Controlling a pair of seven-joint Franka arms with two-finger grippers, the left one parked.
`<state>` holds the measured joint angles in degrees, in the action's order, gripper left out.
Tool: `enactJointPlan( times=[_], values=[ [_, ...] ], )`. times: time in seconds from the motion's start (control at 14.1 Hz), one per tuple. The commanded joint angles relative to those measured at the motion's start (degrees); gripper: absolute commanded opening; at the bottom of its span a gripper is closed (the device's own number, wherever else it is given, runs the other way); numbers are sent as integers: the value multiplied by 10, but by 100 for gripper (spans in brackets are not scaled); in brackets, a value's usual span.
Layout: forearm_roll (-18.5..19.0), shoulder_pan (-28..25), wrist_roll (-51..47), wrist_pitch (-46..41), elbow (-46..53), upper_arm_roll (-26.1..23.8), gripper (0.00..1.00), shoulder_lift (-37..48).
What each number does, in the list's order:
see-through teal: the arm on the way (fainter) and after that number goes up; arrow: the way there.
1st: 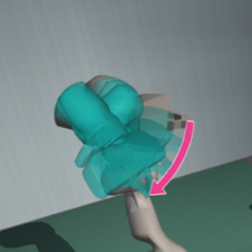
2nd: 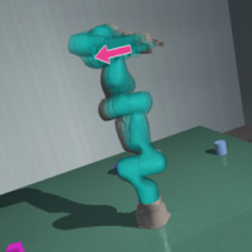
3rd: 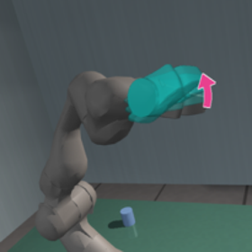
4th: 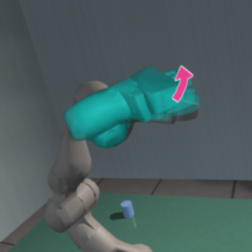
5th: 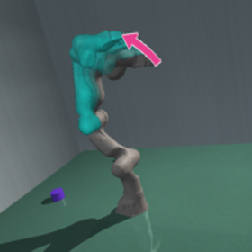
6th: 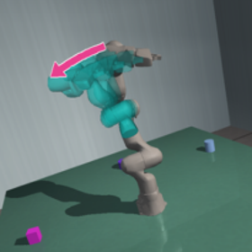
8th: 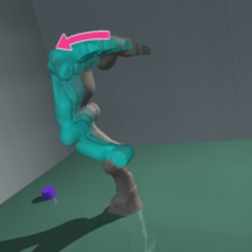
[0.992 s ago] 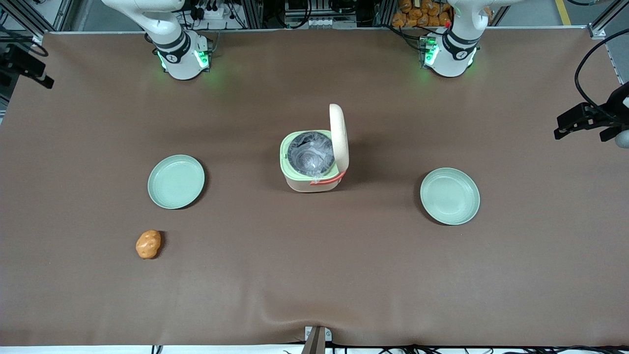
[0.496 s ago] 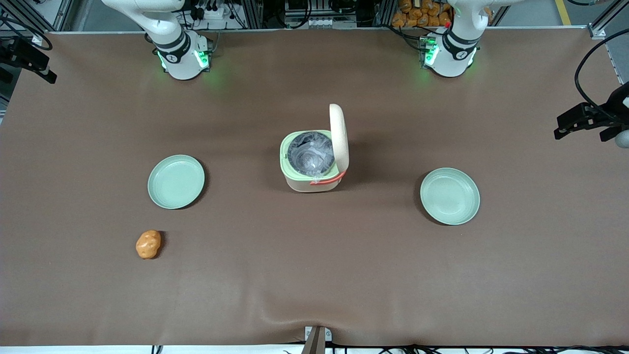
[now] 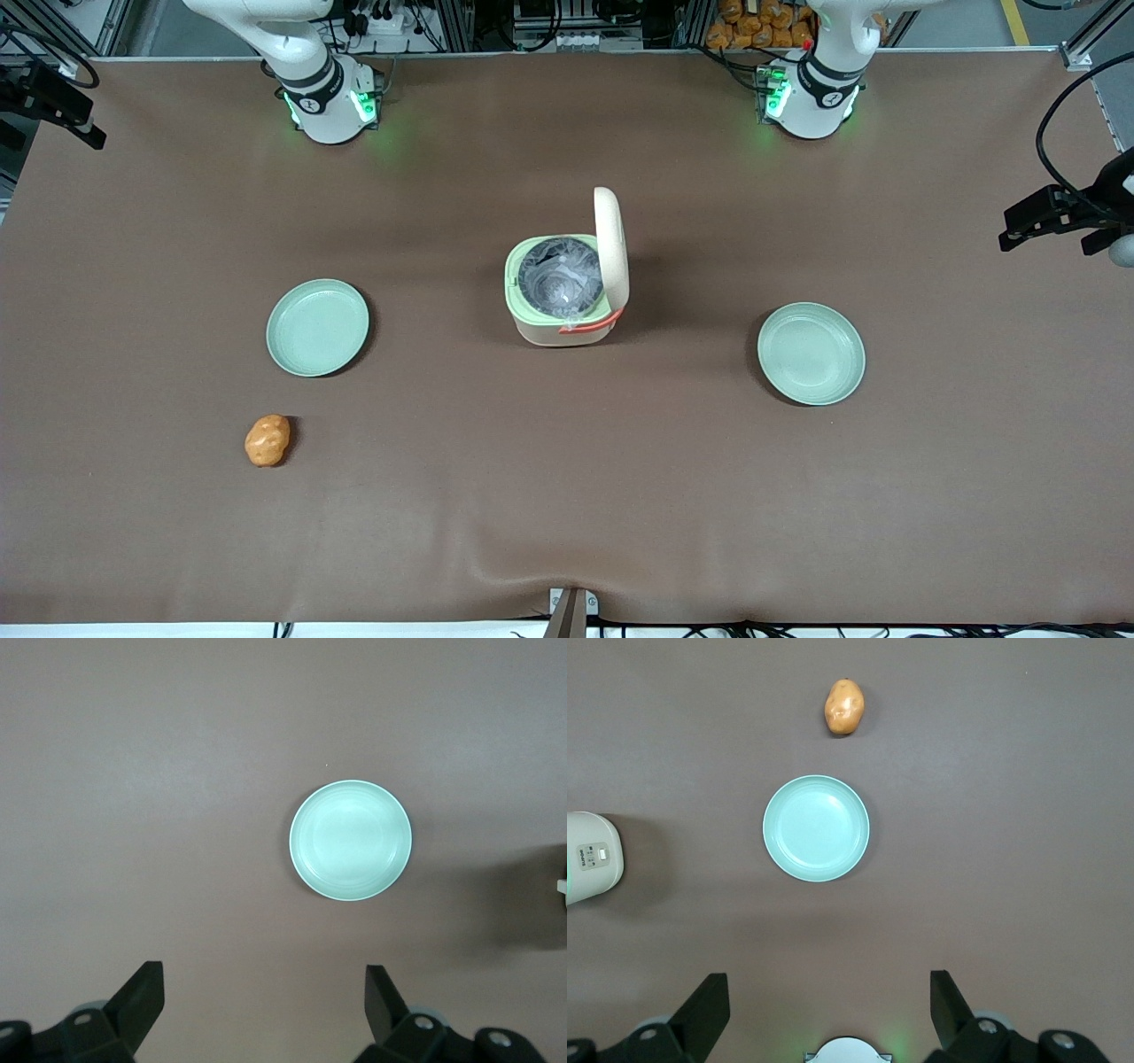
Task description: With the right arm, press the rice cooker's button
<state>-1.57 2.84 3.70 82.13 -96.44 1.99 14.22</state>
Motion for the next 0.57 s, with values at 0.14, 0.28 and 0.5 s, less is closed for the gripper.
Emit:
enactJointPlan(
  times=[0.14, 0.28, 0.5],
  values=[
    [7, -6, 3, -5, 9, 2, 100, -4],
    [7, -6, 3, -6, 7, 2, 100, -8],
    [6, -6, 3, -7, 7, 2, 100, -7]
  ],
)
